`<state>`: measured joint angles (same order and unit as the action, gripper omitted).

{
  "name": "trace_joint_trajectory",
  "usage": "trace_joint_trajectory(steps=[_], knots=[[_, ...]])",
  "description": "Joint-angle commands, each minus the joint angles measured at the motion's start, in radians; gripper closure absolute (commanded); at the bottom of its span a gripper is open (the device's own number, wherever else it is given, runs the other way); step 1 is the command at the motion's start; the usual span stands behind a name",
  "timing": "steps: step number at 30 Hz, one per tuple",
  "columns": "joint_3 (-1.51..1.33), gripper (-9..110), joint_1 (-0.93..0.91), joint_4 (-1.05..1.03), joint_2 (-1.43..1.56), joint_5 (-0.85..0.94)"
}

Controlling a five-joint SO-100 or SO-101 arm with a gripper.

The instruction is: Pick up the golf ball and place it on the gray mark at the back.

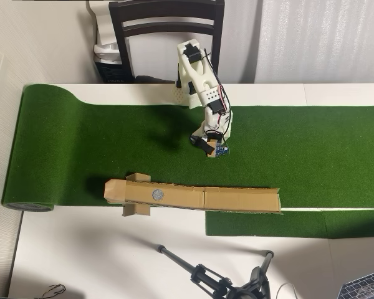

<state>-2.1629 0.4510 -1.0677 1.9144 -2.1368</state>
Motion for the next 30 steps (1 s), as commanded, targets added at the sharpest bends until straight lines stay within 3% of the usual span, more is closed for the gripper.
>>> trace_joint_trajectory(steps=[1,27,30], knots=[[0.003,50,-0.005,0.002,0.009,-0.005],[0.014,50,-0.008,0.014,-0.147,-0.006],[0.014,54,-0.008,0.014,-0.147,-0.006]])
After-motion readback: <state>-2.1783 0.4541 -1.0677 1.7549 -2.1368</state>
